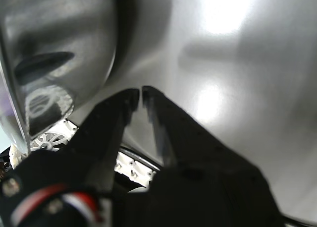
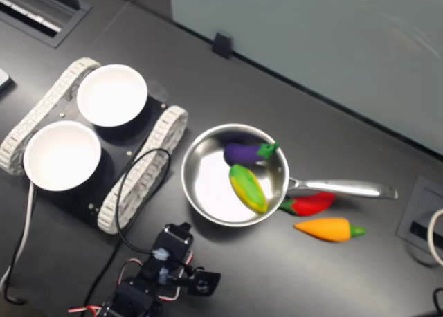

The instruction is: Pick up the brinjal and place them in the pan

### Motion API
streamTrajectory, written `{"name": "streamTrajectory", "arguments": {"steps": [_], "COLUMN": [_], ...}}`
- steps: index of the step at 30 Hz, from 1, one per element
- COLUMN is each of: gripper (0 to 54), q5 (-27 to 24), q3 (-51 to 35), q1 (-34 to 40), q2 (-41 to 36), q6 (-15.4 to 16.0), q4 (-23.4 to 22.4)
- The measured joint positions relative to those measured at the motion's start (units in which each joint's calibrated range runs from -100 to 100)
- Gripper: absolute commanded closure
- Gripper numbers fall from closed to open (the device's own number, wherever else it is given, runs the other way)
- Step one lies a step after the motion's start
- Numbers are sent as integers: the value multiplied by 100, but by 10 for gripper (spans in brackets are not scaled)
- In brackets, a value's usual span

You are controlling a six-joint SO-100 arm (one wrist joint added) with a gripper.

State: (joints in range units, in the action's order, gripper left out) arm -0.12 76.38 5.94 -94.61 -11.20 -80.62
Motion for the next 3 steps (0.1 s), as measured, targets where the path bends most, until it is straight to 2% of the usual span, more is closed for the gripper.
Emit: {"name": "streamTrajectory", "arguments": {"steps": [3], "gripper": [534], "q5": [0], "q3": [0], "q1": [0], "q2": [0], "q6": [0], "q4": [0]}}
